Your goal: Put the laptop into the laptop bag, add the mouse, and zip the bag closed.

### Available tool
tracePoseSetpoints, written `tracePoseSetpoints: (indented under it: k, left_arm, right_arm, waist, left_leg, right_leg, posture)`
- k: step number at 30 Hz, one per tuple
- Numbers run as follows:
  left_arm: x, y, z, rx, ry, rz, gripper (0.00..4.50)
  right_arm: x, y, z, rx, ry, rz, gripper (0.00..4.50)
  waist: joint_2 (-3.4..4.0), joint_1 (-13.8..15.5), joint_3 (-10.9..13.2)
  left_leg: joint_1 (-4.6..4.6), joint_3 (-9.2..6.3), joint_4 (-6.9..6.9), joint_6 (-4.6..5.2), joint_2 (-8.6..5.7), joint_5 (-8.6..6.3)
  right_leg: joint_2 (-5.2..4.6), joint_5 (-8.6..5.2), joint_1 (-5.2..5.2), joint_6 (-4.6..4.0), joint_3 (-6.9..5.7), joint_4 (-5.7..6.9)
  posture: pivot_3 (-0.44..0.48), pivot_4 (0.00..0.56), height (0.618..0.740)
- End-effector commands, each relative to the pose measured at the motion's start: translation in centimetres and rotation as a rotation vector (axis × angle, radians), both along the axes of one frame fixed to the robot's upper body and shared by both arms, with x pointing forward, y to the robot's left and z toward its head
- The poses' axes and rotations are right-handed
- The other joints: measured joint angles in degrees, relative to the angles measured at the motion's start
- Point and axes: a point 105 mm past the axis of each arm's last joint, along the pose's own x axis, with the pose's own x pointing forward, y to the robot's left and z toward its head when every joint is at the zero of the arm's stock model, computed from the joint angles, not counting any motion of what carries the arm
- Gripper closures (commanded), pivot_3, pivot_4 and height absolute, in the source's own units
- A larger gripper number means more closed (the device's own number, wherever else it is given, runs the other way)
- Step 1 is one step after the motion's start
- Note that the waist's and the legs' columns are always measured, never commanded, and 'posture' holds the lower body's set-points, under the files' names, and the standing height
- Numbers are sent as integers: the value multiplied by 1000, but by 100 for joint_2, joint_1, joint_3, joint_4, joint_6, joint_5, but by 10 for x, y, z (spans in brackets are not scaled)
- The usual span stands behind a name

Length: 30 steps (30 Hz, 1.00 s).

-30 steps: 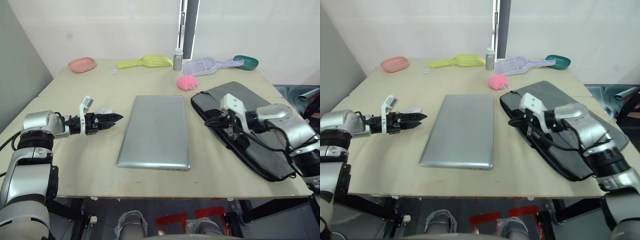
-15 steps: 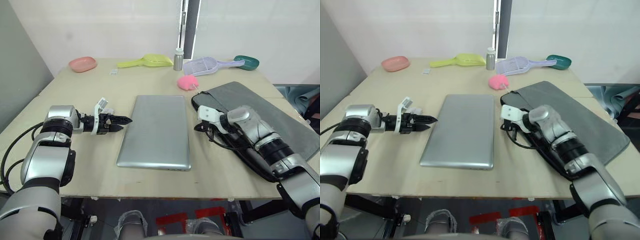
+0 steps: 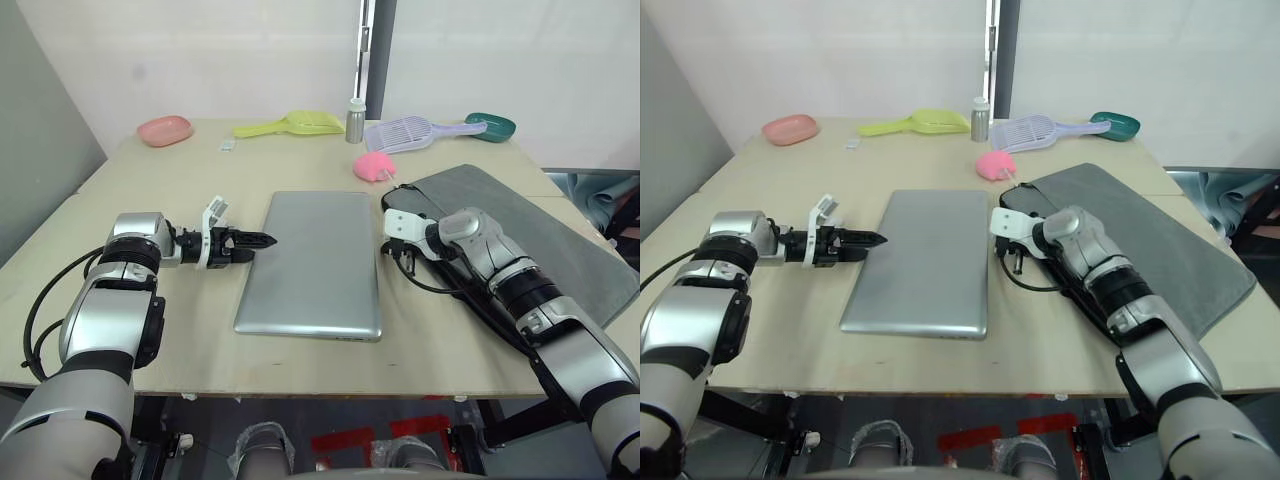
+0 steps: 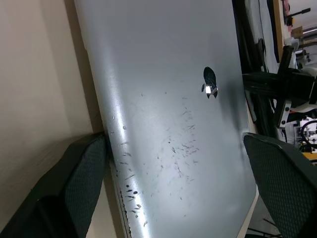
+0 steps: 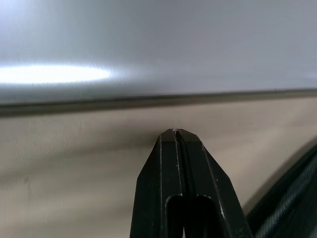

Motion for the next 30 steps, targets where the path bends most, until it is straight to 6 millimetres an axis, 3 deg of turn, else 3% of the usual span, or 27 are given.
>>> tracePoseSetpoints:
  k: [1,12,14,20,24,30]
  left_arm:
    - [-2,-9,-5,-25,23,-22,0]
    - [-5,-14,0,-102,32,-40,0]
    - [-5,-14,3,-122,29,-37,0]
    - [-8,-6,1,-106,36,-30,0]
    - [-14,7,0,-86,49,-24,0]
    - [-15,30,6,-123,34,56,0]
  right_arm:
    - [-1,19,7,16,-15,54,4434]
    - [-3,44,5,63,-9,85,4434]
    - [-3,41,-1,27,-10,86,4434]
    - [3,3,-29,-220,-17,35,4434]
    - [4,-9,-24,-322,-33,50,4434]
    - [6,-7,-5,-295,-39,58,4434]
  waist:
    - [0,8,0]
    - [1,-56,0]
    - [1,-61,0]
    - [-1,-60,-1]
    - [0,-56,0]
    - [5,-24,5]
  left_leg:
    - [0,-1,0,0,-1,0]
    - [5,-7,-6,-1,0,-1]
    - [5,-7,-8,-2,0,-1]
    - [21,-7,-11,-3,0,-2]
    - [74,0,-19,-4,-1,-3]
    - [87,1,-36,-5,-1,-2]
  right_leg:
    - [0,0,2,0,-1,-2]
    - [0,1,9,-2,-6,-10]
    - [0,1,9,-1,-6,-11]
    - [0,1,26,-2,-6,-18]
    - [-1,1,67,-3,3,-23]
    - [0,1,80,-3,1,-35]
  posture:
    - [0,150,740]
    - [0,150,740]
    - [0,150,740]
    - [0,150,740]
    - [0,150,740]
    - [0,150,740]
